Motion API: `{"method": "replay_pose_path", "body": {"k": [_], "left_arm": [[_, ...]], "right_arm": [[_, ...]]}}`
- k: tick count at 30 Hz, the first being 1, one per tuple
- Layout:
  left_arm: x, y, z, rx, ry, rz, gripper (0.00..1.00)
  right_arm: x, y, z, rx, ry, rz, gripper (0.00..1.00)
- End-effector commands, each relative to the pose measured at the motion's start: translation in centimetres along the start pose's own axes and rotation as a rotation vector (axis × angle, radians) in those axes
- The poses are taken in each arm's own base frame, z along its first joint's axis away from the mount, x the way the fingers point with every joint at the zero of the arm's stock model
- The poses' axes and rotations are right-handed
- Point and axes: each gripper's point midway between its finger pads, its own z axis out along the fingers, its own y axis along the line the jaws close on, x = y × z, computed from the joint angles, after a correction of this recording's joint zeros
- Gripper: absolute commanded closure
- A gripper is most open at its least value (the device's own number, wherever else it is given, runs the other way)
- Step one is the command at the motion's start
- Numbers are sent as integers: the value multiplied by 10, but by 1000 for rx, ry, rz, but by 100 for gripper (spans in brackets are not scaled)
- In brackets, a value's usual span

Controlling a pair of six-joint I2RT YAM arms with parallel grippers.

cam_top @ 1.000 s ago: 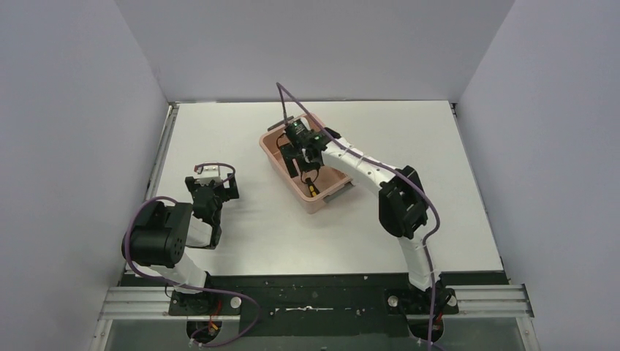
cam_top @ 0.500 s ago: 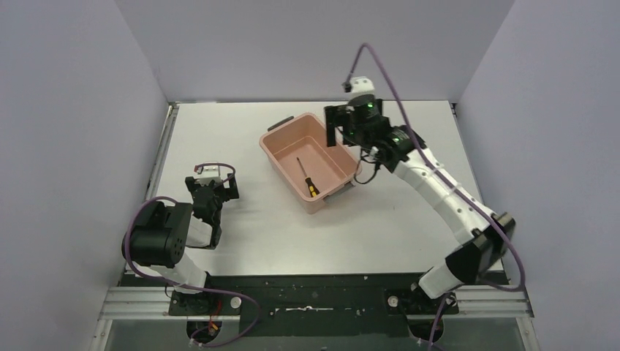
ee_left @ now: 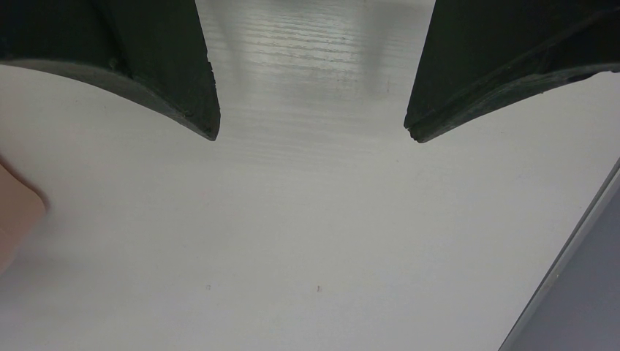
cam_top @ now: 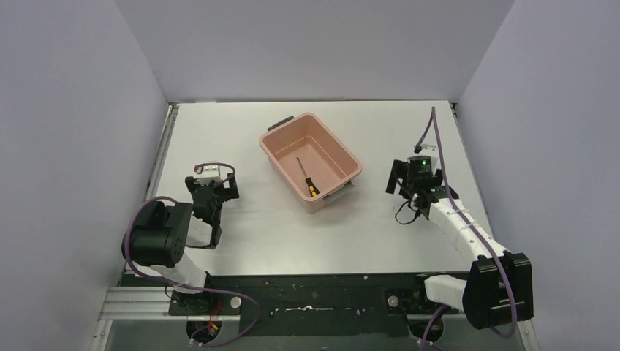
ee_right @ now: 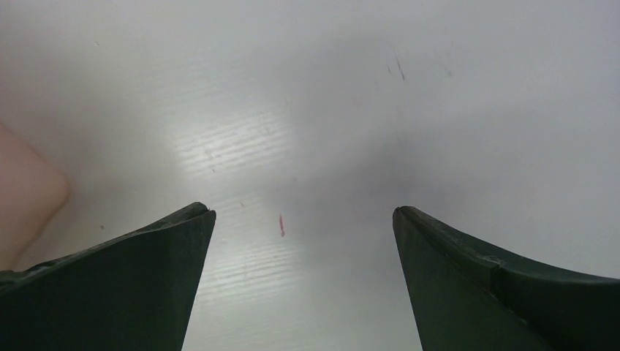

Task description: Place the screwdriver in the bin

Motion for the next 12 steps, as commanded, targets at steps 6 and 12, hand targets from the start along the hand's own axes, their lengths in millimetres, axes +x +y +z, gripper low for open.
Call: {"method": "replay_pose_path", "body": {"k": [6, 12], "left_arm": [[-15, -2, 2, 15, -48, -4, 3], [-14, -2, 2, 17, -45, -4, 3]], "right_arm": [[26, -16, 17, 39, -71, 93, 0], [30, -16, 17, 34, -66, 94, 0]]}}
